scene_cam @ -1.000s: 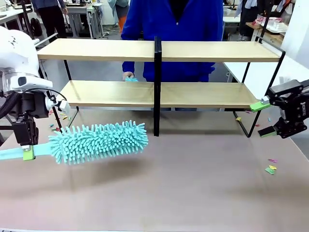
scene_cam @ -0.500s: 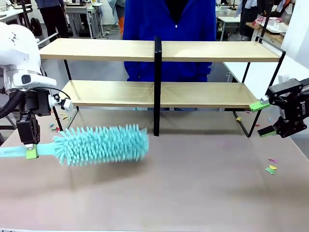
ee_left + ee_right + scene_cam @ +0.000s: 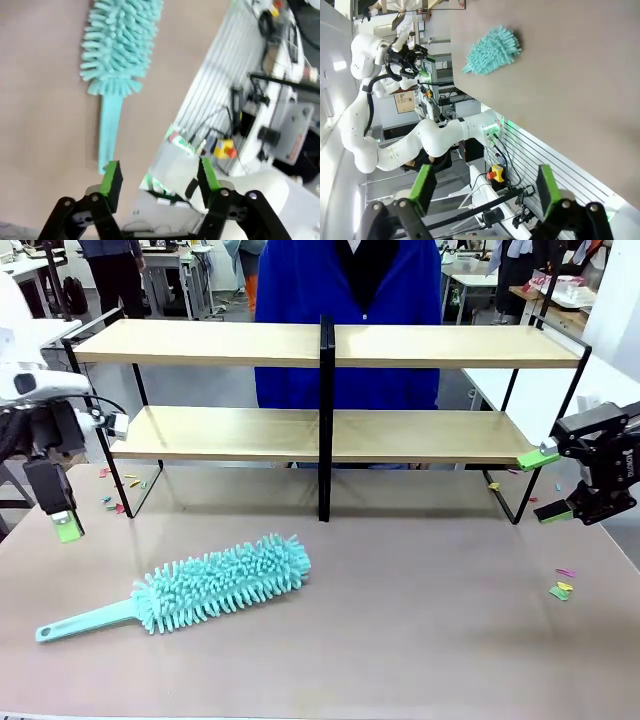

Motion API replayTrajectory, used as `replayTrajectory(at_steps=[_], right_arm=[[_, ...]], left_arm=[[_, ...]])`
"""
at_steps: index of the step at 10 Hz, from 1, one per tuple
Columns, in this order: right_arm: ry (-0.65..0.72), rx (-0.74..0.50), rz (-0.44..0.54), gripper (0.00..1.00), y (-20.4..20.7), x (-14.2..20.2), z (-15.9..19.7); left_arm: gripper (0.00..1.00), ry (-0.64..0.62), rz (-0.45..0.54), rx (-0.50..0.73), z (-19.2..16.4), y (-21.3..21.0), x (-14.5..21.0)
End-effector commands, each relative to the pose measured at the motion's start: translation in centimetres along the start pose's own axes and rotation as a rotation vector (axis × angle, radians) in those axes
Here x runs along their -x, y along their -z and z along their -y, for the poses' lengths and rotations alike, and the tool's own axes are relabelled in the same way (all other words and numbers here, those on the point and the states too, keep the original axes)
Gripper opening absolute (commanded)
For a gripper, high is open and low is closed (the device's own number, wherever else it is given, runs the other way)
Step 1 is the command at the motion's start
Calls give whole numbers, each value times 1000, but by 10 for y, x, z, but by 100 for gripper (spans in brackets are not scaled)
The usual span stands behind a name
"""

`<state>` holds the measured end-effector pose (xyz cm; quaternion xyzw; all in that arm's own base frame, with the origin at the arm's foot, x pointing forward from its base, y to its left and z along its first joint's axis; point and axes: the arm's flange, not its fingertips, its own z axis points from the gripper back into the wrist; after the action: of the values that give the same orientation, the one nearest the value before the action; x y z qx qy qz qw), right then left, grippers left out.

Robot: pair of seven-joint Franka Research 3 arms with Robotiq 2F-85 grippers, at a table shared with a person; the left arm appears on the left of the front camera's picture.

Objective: Clean the shelves.
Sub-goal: Place the Duster on the table.

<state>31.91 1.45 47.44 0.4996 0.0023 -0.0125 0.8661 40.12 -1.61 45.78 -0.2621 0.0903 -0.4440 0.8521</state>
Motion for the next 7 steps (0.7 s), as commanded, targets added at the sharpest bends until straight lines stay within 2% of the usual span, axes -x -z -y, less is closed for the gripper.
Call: replayTrajectory(at_steps=[1, 3, 4, 6, 7], right_arm=[[-21, -33, 7, 100, 0, -1, -2], [-21, -33, 7, 100, 0, -1, -2], [-21, -33, 7, 100, 0, -1, -2], [-21, -33, 7, 100, 0, -1, -2], [-21, -33, 7, 100, 0, -1, -2]], left_arm=[[100, -148, 251, -115, 20, -8, 38], [100, -195, 406, -4, 36, -10, 65], [100, -244, 532, 113, 46, -5, 83], [100, -336, 801, 262, 55, -11, 135], [100, -353, 895, 310, 60, -11, 156]])
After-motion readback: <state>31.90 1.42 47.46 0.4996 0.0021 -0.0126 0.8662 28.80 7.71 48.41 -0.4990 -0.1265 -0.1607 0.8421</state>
